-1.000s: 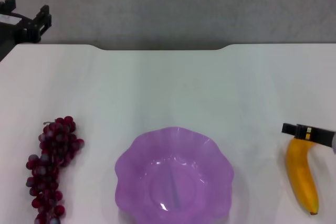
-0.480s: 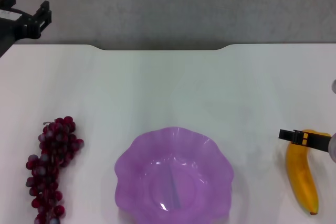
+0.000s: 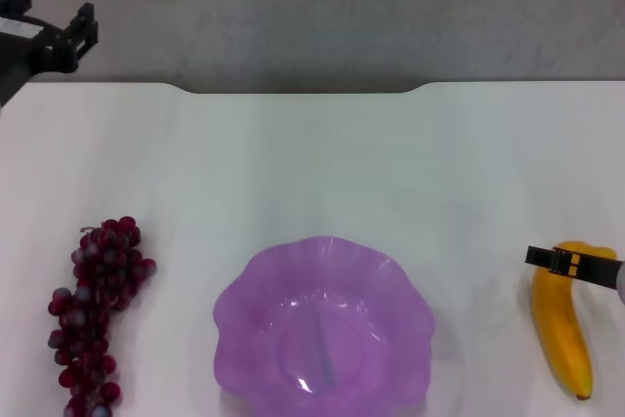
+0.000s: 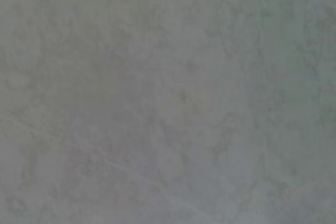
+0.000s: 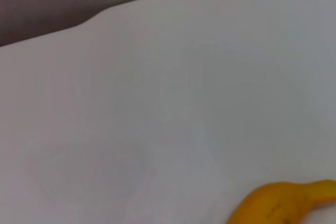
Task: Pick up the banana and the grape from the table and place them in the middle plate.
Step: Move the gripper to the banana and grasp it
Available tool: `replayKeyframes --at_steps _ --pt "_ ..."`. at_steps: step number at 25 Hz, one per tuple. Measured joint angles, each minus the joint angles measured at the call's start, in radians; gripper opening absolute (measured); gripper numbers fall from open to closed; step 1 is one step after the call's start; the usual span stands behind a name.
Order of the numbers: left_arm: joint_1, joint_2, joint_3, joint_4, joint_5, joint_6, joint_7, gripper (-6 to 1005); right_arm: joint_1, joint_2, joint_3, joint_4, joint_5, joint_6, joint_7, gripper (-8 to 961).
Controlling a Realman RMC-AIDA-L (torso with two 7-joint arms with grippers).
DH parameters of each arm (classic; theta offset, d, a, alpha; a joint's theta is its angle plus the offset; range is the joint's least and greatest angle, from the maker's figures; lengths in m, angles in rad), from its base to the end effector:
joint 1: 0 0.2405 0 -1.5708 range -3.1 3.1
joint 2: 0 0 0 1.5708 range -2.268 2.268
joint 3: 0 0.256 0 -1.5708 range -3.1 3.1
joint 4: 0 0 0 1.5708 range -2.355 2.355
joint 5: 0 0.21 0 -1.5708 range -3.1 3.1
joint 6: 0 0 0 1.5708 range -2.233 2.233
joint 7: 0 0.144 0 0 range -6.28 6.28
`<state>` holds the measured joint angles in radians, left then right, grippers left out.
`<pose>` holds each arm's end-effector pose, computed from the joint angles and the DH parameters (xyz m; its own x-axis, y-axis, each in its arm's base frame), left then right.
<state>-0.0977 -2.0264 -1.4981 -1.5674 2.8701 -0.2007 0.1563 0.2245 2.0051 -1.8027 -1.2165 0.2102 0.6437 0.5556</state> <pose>-0.2060 0.3714 0.0854 0.8489 0.1255 0.5135 0.5280 -0.1549 -0.8350 0.3043 0.3404 -0.0214 0.2831 -0.7598 -0.5852 -0.8067 0.1414 -0.5738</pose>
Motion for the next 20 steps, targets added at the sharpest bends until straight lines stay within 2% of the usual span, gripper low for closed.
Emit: replayKeyframes --at_steps 9,20 --pt "-0.018 0.0 0.001 0.0 0.0 -0.033 0.004 684 0.042 -0.003 -0.004 0.097 0.061 -0.044 -0.003 859" --pt "-0.019 -0.001 0.003 -0.011 0.0 -0.051 0.012 684 0.133 -0.003 -0.021 0.247 0.103 -0.073 -0.016 853"
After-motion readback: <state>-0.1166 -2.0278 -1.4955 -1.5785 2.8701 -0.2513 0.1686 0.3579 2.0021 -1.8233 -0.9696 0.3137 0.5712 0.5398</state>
